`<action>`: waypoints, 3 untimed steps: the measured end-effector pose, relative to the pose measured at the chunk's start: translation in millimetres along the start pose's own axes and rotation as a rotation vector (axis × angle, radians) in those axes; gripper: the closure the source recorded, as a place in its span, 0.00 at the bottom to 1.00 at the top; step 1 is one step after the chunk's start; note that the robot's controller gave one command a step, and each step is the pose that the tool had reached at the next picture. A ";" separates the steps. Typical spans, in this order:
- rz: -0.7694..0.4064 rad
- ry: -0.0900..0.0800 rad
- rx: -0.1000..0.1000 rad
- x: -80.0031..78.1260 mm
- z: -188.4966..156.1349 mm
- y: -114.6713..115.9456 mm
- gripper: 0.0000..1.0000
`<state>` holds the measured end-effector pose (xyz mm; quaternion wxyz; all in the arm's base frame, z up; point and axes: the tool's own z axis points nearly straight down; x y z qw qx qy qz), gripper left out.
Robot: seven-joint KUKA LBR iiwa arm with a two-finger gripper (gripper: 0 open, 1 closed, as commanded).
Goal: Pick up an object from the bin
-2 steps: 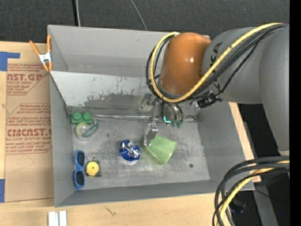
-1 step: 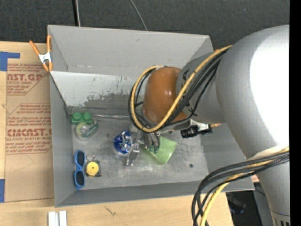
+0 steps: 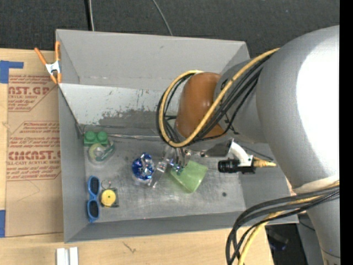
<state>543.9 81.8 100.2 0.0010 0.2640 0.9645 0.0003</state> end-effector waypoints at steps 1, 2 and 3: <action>-0.197 0.003 0.001 34.2 0.8 34.9 0.00; -0.280 -0.003 -0.003 26.1 25.7 34.3 0.00; -0.352 -0.002 -0.001 11.3 25.9 51.2 0.00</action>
Offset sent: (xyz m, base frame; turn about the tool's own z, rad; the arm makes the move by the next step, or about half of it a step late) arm -0.0113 0.0463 -0.0002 -0.1951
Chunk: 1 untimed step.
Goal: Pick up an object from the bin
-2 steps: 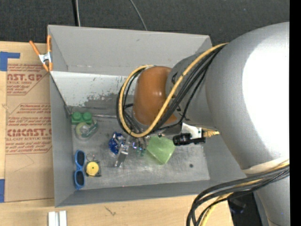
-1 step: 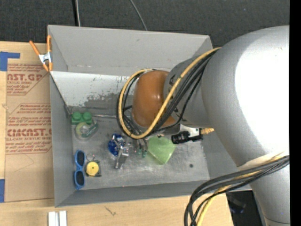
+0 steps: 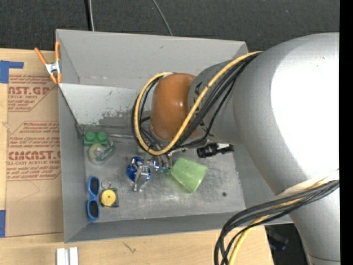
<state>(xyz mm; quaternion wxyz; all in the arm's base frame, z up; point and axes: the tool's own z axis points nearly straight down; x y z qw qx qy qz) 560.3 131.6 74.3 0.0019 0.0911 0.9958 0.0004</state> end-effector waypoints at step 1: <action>0.002 -0.014 -0.005 -3.3 -2.7 0.9 1.00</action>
Offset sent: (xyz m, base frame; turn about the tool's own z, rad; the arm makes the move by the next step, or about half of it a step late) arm 0.0000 0.0000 0.0000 0.0000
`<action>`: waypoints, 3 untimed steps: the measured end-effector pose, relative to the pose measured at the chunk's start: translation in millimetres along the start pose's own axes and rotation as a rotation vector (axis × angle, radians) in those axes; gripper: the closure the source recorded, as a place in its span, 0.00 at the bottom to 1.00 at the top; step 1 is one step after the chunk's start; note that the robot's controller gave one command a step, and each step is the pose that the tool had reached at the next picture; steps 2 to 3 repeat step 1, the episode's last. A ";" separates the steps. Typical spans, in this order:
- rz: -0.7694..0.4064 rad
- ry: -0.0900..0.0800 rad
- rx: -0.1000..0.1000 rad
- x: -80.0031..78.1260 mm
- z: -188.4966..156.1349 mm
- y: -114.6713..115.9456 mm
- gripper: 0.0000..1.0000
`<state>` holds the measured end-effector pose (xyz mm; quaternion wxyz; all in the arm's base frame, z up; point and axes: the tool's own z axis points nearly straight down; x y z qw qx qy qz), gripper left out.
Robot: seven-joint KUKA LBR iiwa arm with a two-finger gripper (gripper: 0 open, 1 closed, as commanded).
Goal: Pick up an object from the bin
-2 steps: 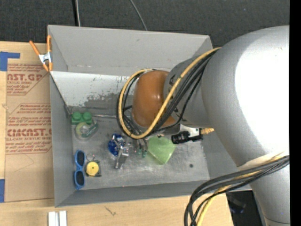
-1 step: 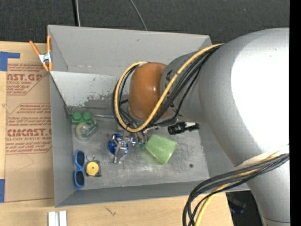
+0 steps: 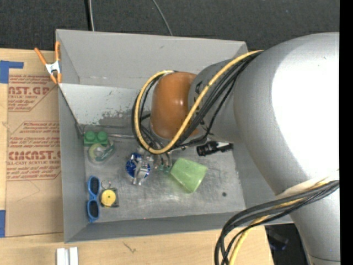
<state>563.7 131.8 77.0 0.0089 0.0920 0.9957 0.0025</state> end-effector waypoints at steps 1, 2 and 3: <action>-0.001 0.009 0.002 -3.4 -74.5 2.0 1.00; -0.001 0.009 0.002 -3.4 -74.5 2.0 1.00; -0.001 0.009 0.002 -3.4 -74.5 2.0 1.00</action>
Offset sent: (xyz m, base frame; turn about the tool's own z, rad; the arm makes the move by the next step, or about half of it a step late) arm 0.0001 0.0000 0.0699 -0.0001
